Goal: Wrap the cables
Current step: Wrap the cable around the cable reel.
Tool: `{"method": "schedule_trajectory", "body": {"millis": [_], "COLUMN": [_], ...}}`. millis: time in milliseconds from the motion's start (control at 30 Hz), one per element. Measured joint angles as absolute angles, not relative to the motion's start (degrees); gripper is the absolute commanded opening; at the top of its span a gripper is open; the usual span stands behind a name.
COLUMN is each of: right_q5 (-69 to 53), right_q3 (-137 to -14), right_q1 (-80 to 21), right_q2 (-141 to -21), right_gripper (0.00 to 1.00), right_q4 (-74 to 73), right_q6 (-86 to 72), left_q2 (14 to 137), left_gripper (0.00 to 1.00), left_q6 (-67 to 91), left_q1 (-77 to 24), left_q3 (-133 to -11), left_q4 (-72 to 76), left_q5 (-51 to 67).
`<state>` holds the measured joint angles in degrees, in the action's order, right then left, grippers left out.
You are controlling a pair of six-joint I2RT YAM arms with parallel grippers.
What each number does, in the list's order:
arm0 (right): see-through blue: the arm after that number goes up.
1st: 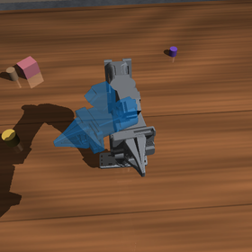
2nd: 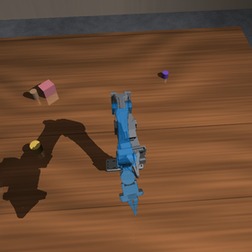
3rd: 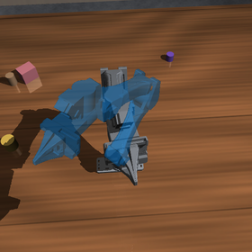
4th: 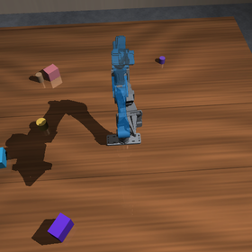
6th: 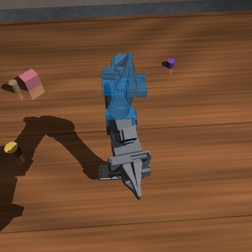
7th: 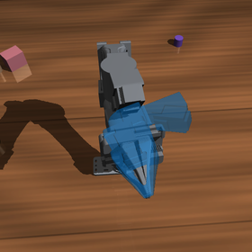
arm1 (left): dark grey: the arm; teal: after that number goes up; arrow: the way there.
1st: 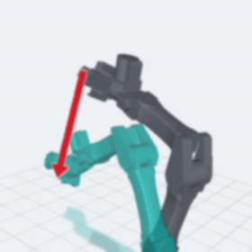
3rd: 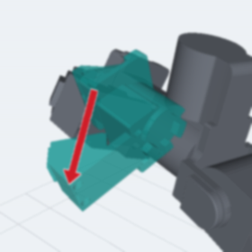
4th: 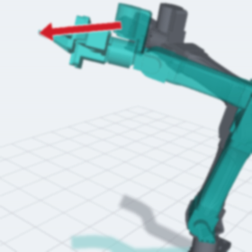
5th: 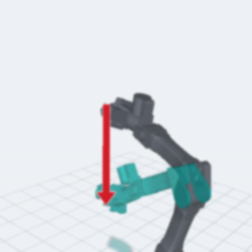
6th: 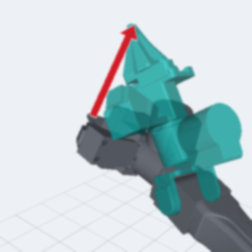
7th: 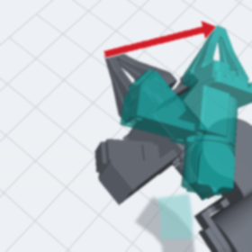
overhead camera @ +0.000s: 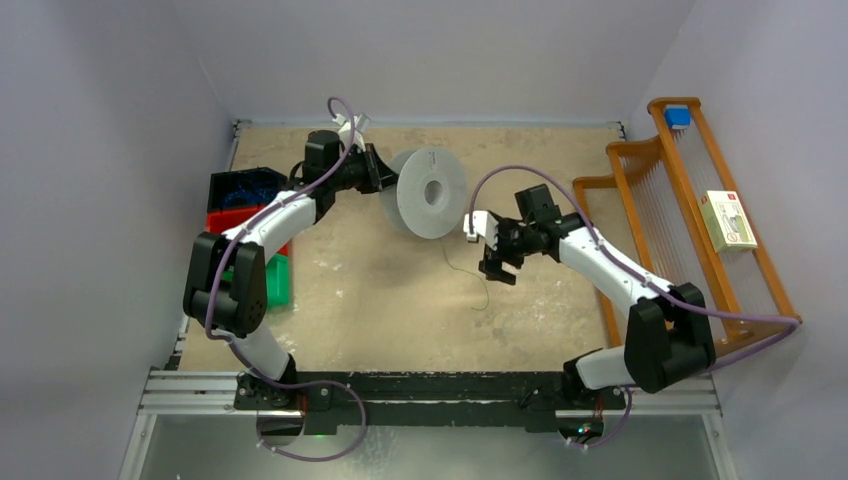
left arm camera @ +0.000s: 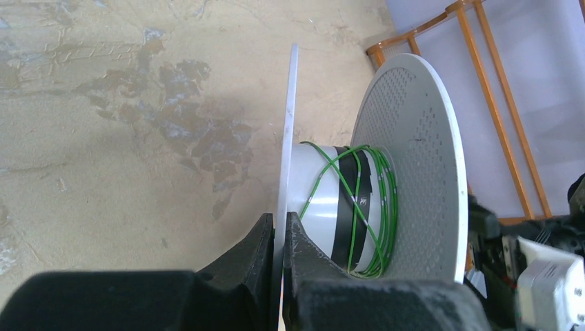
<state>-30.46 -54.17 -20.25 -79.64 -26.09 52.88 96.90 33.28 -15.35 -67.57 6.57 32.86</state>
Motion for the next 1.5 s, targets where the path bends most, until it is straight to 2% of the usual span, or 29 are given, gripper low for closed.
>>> {"method": "schedule_trajectory", "body": {"millis": [100,333,433,500,633,900,1133,1300,1500], "right_q5": [-29.28,-26.63,-24.47,-22.92,-21.34,-21.69,-23.31,-23.88,-25.54], "right_q3": [-53.17,-52.16,-51.18,-49.95,-48.84,-50.24,-67.92,-76.95,-85.73], "right_q1": [-23.11,-28.01,-28.01,-28.01,-28.01,-24.03,-13.8,-12.71,-12.67], "right_q2": [-79.66,-81.8,-83.83,-84.75,-86.43,-88.9,-92.88,-96.12,-100.22], "right_gripper": [0.86,0.75,0.64,0.48,0.0,0.0,0.0,0.0,0.0], "right_q4": [-28.27,-26.76,-24.56,-23.2,-22.48,-24.16,-28.03,-29.06,-30.65], "right_q6": [54.81,53.74,52.47,51.72,50.85,47.42,39.72,32.84,26.57], "left_q2": [96.9,96.84,96.84,96.84,96.82,95.94,93.8,93.32,92.12], "left_gripper": [0.0,0.0,0.0,0.0,0.0,0.0,0.0,0.0,0.0], "left_q6": [33.26,33.21,33.19,33.19,33.19,30.59,22.26,14.06,4.84], "left_q1": [-15.33,-15.33,-15.31,-15.31,-15.14,-14.61,-14.61,-15.16,-18.96], "left_q3": [-67.57,-67.16,-66.76,-66.72,-66.72,-66.72,-67.09,-69.32,-69.89], "left_q4": [6.57,6.7,6.61,6.61,6.66,6.02,3.55,-1.3,-7.22], "left_q5": [32.67,32.51,32.49,32.49,32.51,33.39,37.87,40.69,38.33]}}
